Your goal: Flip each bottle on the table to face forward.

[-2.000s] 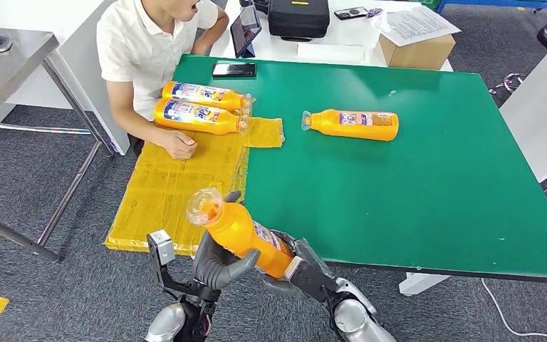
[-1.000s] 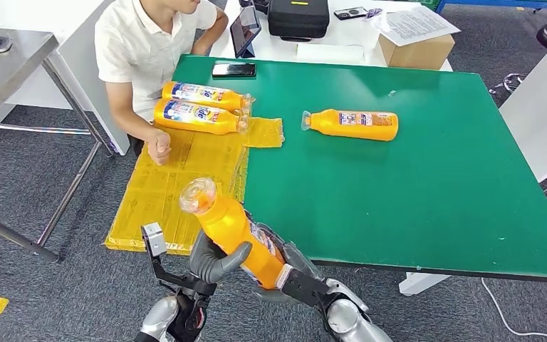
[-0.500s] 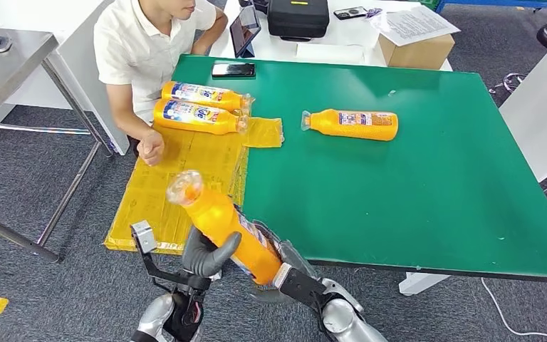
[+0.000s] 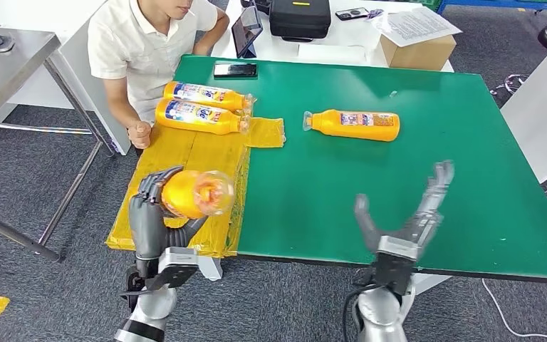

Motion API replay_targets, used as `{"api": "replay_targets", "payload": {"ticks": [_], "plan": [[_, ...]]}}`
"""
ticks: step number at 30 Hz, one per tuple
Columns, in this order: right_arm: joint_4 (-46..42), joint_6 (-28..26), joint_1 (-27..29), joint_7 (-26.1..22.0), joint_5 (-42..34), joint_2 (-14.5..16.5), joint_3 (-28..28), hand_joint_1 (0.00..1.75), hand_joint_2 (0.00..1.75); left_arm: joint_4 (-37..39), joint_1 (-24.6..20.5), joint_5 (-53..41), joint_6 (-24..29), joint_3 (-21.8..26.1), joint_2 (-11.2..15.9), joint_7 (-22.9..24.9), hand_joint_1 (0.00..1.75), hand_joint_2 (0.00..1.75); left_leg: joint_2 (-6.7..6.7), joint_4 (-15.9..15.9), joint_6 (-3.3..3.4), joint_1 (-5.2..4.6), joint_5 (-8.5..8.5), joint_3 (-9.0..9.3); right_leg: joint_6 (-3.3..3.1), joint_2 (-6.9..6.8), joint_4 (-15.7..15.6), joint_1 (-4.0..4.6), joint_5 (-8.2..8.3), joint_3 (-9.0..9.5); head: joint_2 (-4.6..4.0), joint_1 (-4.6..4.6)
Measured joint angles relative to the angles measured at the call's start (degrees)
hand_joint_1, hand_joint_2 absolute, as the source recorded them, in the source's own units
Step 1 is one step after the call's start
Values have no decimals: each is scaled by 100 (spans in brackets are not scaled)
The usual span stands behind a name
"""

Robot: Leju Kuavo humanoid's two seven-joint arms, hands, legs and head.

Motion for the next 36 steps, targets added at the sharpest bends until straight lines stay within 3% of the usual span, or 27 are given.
{"api": "replay_targets", "payload": {"ticks": [3, 9, 11, 16, 21, 23, 26, 27, 29, 36], "plan": [[-402, -10, 31, 0, 80, 161, -545, 0, 175, 277, -128, -958, 10, 334, -28, 330, 175, 175, 14, 0, -1, -1, 0, 2, 0, 4, 0, 0, 4, -4, 0, -2], [-635, 37, 90, 0, -10, 336, -831, 0, 175, 1259, -606, -2370, -305, 367, 248, 1809, 175, 175, 21, 0, -5, 9, 7, 3, -3, 5, 3, 11, 3, -4, 0, -3], [-640, 36, 130, 0, -46, 362, -805, 0, 175, 1565, -772, -2437, -549, 299, 336, 1957, 175, 175, 21, 0, -6, 10, 8, 2, -3, 5, 4, 12, 3, -3, 0, -2], [-479, 36, 147, 0, -395, 303, -490, 0, 175, 2488, -1328, -1886, -1735, 77, 499, 2115, 175, 175, 10, 0, -5, 9, 8, 2, -3, 1, 3, 10, 2, 0, 0, -1], [-271, 36, 148, 0, -711, 245, -233, 0, 175, 3201, -1907, -1442, -2148, -22, 553, 2136, 175, 175, -4, 0, -5, 8, 9, 13, -3, -5, 2, 9, 0, 20, 0, -1], [-154, 36, 149, 0, -833, 212, -133, 0, 175, 3450, -2064, -1321, -2212, -69, 570, 2102, 152, 175, -5, -1, -5, 8, 9, 20, -3, -5, 2, 9, 0, 27, 0, -2], [16, 36, 163, 0, -962, 140, 34, 0, 175, 3753, -2238, -1181, -2375, -133, 615, 1968, 43, 175, -6, -1, -6, 8, 10, 36, -4, -8, 2, 9, -1, 41, 0, -2], [60, 36, 168, 0, -995, 112, 86, 0, 175, 3836, -2293, -1134, -2454, -146, 633, 1923, 16, 175, -7, -2, -7, 9, 10, 40, -4, -10, 2, 9, -1, 45, 0, -2], [142, 36, 170, 0, -1062, 68, 170, 0, 175, 3977, -2397, -1030, -2644, -161, 664, 1870, 2, 175, -7, -3, -9, 9, 12, 44, -5, -13, 2, 10, -2, 49, 0, -2], [374, 36, 168, 0, -1239, -54, 357, 0, 175, 4321, -2534, -803, -3466, -247, 702, 1918, 0, 175, -2, -3, -10, 9, 20, 38, -4, -10, 4, 10, 4, 42, 0, -1]]}}
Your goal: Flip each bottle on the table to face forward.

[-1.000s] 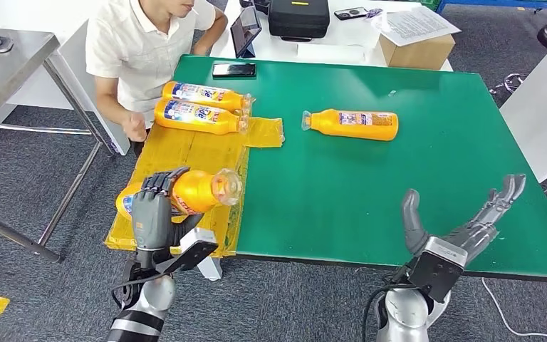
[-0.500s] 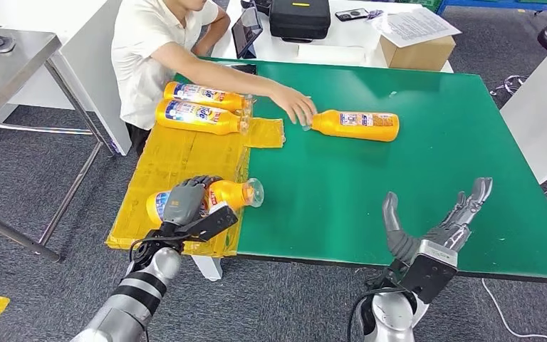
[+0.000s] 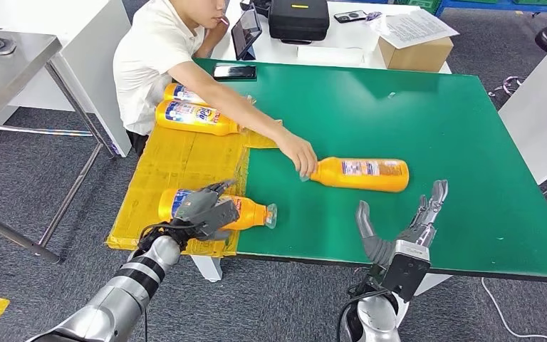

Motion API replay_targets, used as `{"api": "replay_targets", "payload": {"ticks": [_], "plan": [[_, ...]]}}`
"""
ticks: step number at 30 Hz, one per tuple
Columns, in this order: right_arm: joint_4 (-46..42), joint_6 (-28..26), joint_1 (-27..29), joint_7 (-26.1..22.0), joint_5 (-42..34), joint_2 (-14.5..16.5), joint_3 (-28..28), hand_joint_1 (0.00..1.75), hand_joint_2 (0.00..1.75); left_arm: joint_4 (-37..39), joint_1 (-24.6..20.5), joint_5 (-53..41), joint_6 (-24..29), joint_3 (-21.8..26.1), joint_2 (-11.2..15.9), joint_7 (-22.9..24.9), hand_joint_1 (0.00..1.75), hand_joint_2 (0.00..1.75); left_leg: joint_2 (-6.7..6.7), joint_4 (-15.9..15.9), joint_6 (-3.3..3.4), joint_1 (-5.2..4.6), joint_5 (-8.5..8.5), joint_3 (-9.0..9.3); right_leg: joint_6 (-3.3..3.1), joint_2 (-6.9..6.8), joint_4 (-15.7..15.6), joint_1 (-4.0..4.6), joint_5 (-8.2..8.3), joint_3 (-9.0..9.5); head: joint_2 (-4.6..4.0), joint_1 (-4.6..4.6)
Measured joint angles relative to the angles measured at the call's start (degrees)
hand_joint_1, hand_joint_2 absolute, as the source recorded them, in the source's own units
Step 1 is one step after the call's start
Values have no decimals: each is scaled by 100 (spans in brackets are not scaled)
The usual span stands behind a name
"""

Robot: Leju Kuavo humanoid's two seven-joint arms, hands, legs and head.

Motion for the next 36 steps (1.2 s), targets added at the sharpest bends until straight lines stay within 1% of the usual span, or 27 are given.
{"api": "replay_targets", "payload": {"ticks": [9, 15, 18, 21, 24, 26, 28, 32, 36], "plan": [[135, 0, -7, 0, -19, -74, 74, 0, 175, 124, -39, 29, -106, -9, 9, 30, 0, 175, -2, 0, -1, 1, -1, -4, -1, -1, -1, 1, -3, -1, 0, -1], [247, 0, -75, 0, -66, -112, 87, 0, 175, 227, -166, 269, -594, -9, 37, 108, 0, 175, -6, -1, 1, 0, 2, 7, -1, -3, -1, 1, -2, 12, 0, -1], [305, 0, -101, 0, -53, -123, 102, 0, 175, 234, -180, 412, -725, -9, 56, -14, 0, 175, -6, -1, 2, 0, 3, 11, -1, -3, -1, 0, -2, 17, 0, -1], [343, 0, -106, 0, 20, -127, 108, 0, 175, 119, -79, 733, -703, -6, 52, -339, 0, 175, -4, 0, 3, -1, 3, 10, 0, -2, -1, -1, -1, 13, 0, -1], [353, -2, -97, 0, 154, -126, 95, 0, 175, -416, 320, 1711, -910, 53, -47, -671, 0, 175, -2, 1, 3, -1, 3, -2, 1, -2, -1, -1, -1, -1, 0, -1], [353, -5, -77, 0, 227, -125, 79, 0, 175, -1047, 717, 2645, -1176, 104, -192, -697, 0, 175, -2, 2, 3, -2, 3, -15, 1, -2, -1, -1, -1, -13, 0, -1], [353, -8, -47, 0, 272, -125, 64, 0, 175, -1719, 1068, 3359, -1328, 114, -324, -645, 0, 175, -2, 2, 2, -2, 1, -27, 1, -1, -1, -1, -1, -23, 0, 1], [353, -11, 14, 0, 349, -116, 29, 0, 175, -2821, 1588, 4005, -1298, 2, -422, -713, 0, 175, -1, 2, 0, -2, -4, -38, 2, -1, -2, 0, -3, -38, 0, -1], [351, -13, 63, 0, 389, -101, -19, 0, 175, -3639, 1906, 4239, -1127, -208, -452, -845, 0, 175, -1, 2, -3, 0, -7, -43, 1, -1, -2, 1, -5, -43, 0, -1]]}}
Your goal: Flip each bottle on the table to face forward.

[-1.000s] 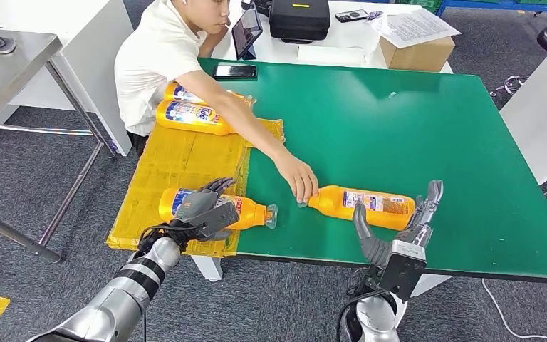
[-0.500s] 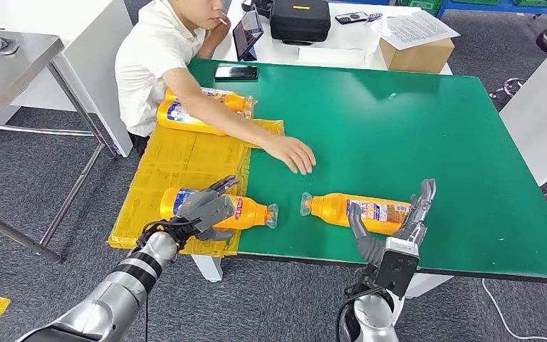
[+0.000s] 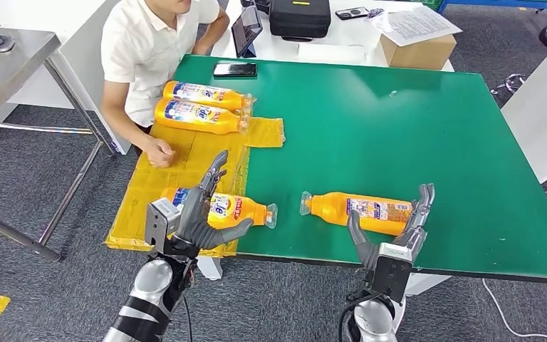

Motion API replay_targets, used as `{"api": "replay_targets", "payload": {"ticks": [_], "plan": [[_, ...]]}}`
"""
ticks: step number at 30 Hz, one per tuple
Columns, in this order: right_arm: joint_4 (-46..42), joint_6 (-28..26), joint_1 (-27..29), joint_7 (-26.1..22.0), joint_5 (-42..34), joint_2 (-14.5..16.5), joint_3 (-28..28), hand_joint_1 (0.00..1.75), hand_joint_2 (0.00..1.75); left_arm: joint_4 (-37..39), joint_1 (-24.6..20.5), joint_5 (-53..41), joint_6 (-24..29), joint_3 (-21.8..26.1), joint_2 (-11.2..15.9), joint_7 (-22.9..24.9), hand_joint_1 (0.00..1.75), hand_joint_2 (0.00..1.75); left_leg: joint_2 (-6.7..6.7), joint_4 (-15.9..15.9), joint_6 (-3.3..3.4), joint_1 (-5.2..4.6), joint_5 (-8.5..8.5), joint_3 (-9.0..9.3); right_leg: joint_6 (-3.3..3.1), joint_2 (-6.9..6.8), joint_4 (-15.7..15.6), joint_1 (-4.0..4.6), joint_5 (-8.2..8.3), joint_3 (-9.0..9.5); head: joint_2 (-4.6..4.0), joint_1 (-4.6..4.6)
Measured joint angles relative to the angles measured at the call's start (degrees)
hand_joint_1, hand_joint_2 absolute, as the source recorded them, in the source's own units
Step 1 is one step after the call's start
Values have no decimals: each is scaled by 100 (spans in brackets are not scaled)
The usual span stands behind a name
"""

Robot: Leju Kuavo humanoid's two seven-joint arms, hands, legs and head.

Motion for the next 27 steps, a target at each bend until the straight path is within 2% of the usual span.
{"api": "replay_targets", "payload": {"ticks": [5, 10, 15, 17, 19, 21, 23, 27], "plan": [[-1, -2, 23, 0, 25, 8, -31, 0, 175, -481, 174, 13, 113, -124, -11, -86, 0, 175, 0, 0, 0, 0, 1, 0, 0, 0, 0, 0, 1, -1, 0, 1], [1, -2, 37, 0, 450, 39, -64, 0, 175, -839, 238, 226, 692, -317, -14, -340, 0, 175, 0, 0, 1, 0, 1, -1, 1, 0, 0, -1, 2, 1, 0, 0], [654, -1, -147, 0, 2628, -136, -113, 0, 175, -1017, 257, 233, 1567, -613, -9, -231, 0, 175, -3, 0, 2, 0, 1, -1, 1, -2, -1, -1, 1, 0, 0, -1], [990, -1, -218, 10, 3085, -260, -179, 0, 175, -1013, 290, 231, 1751, -716, -9, -215, 0, 175, -13, 0, 5, -1, 4, -5, 1, -13, -1, -1, 1, 0, 0, 1], [1271, -2, -330, 130, 3935, -363, -375, 0, 175, -972, 323, 303, 1846, -815, -12, -145, 0, 175, -12, 0, 7, -3, 4, -8, 2, -19, -1, -2, 2, -2, 0, 0], [1533, -3, -479, 406, 5190, -512, -670, 0, 175, -869, 353, 437, 1902, -942, -26, -59, 0, 175, -8, 1, 8, -7, 4, -9, 3, -18, -2, -6, 4, -3, 0, -2], [1780, -4, -661, 744, 6008, -761, -869, 0, 175, -722, 390, 536, 1948, -1102, -42, -63, 0, 175, -12, 1, 11, -12, 6, -12, 6, -20, -2, -11, 5, -2, 0, -1], [2468, -7, -1268, 1447, 6540, -1380, -905, 0, 175, -443, 424, 534, 2122, -1491, -46, -232, 0, 175, -9, 3, 15, -21, 8, -16, 13, -19, -2, -19, 10, -4, 0, 0]]}}
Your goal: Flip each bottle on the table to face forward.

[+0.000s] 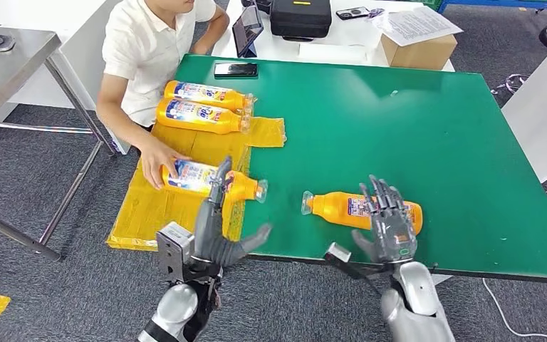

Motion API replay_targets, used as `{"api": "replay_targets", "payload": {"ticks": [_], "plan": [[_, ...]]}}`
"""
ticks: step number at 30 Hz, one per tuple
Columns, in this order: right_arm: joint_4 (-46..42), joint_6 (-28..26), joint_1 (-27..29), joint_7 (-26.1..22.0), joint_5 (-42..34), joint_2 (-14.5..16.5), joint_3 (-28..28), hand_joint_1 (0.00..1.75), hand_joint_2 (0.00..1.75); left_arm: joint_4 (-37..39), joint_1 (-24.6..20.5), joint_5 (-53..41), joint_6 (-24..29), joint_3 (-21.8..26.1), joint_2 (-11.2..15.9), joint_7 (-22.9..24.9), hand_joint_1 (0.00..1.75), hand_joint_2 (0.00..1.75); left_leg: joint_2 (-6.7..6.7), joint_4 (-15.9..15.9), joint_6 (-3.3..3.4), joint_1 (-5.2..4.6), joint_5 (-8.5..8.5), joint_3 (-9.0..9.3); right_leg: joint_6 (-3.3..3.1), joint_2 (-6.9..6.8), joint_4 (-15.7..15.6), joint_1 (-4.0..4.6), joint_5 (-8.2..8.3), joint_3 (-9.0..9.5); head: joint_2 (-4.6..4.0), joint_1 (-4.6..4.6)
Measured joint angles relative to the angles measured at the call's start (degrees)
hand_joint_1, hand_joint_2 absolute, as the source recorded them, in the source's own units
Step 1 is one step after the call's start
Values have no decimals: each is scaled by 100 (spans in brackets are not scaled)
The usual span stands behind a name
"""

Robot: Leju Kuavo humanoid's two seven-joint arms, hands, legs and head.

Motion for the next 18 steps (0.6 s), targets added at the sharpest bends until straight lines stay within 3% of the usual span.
{"api": "replay_targets", "payload": {"ticks": [4, 13, 18], "plan": [[775, -2, -521, 544, 121, -407, 298, 0, 175, 63, 3, -68, 99, -241, 1, -33, 0, 175, 0, 1, 1, 0, 0, 1, 3, 0, 0, 1, 2, 0, 0, -1], [1443, -8, -810, 1494, 283, -734, 1021, 0, 175, 62, 24, -235, 169, -358, 3, 46, 0, 175, -4, 1, 0, 10, 0, -3, 0, -1, 2, 9, -1, -3, 0, -2], [1549, 49, -846, 1660, 181, -875, 1298, 0, 175, 62, 44, -268, 167, -362, 7, 78, 0, 175, -6, 1, 0, 6, 0, -5, 0, -1, 1, 6, -2, -4, 0, -2]]}}
